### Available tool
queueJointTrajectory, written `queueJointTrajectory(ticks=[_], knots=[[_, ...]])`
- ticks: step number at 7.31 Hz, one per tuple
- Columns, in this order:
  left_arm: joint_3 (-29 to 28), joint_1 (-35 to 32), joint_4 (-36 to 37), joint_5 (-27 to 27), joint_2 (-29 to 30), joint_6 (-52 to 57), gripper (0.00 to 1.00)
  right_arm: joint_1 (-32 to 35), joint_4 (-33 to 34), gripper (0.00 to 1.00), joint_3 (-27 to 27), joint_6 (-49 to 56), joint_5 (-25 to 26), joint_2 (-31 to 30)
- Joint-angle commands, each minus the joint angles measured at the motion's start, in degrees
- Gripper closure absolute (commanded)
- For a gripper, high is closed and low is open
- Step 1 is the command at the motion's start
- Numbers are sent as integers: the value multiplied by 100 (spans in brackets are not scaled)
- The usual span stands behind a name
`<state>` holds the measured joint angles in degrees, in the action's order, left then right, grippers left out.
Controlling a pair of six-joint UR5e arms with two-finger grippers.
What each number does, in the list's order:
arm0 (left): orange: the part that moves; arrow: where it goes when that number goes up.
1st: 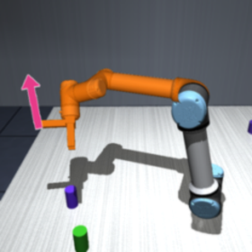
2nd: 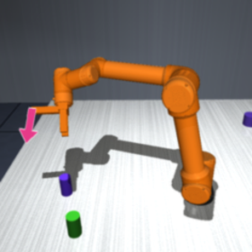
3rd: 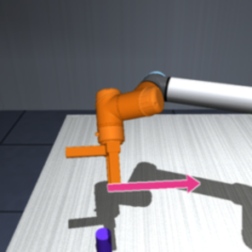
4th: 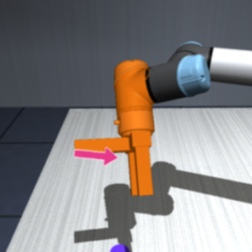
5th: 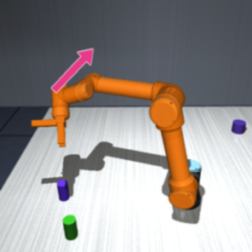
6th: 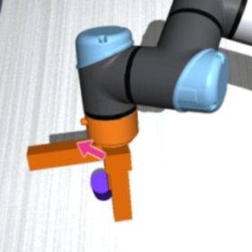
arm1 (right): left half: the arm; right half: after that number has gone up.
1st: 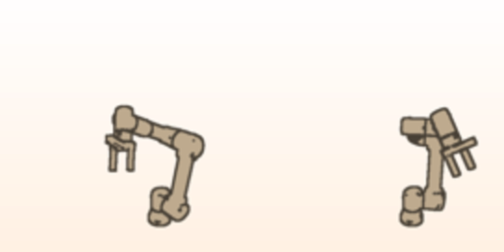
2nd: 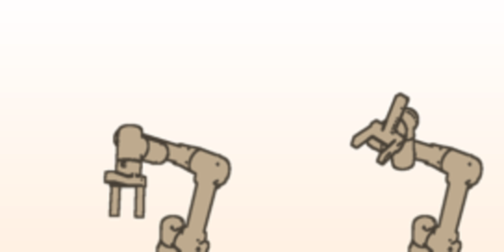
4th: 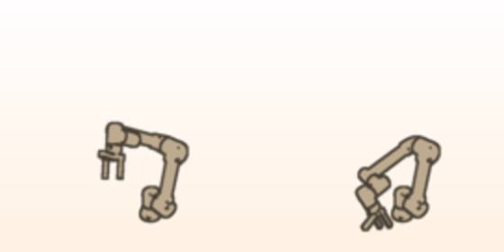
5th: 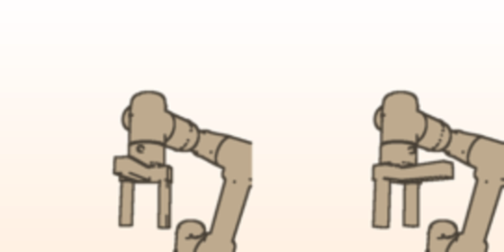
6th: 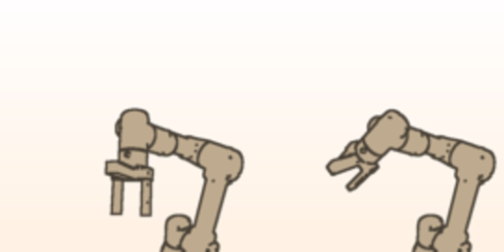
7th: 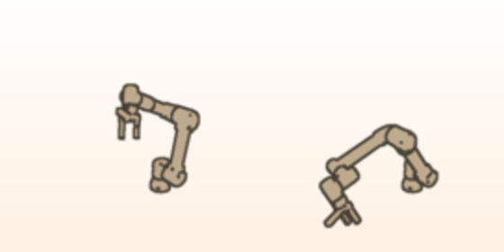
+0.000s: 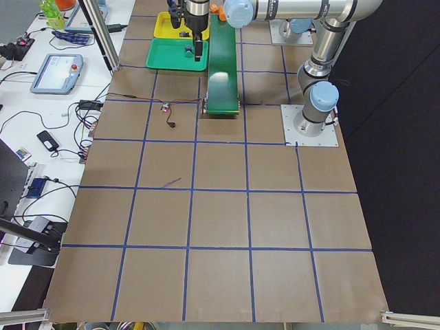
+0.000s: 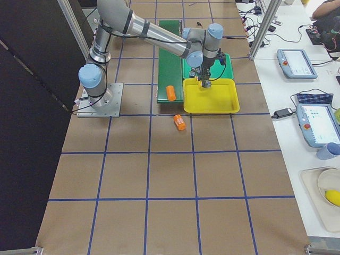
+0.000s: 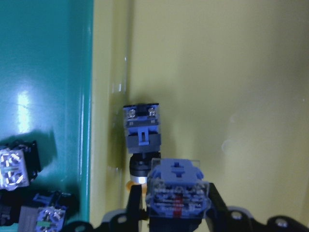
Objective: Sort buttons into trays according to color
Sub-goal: 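Carry the yellow button into the yellow tray and open the right gripper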
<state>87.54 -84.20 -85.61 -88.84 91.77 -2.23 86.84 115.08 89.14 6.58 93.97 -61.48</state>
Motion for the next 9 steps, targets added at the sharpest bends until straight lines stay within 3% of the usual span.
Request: queueJointTrajectory(ticks=[1, 2, 4, 7, 9], knots=[[0, 0, 0, -2, -1, 3, 0, -27, -11, 1, -108, 45, -62, 76], [0, 0, 0, -2, -1, 3, 0, -18, -55, 0, -108, 45, -298, -151], [0, 0, 0, -2, -1, 3, 0, 279, -474, 0, -134, 37, -239, -792], [0, 0, 0, -2, -1, 3, 0, 483, -2510, 0, -923, -69, -203, -1882], [0, 0, 0, -2, -1, 3, 0, 483, -3200, 0, -846, -383, -195, -2427]])
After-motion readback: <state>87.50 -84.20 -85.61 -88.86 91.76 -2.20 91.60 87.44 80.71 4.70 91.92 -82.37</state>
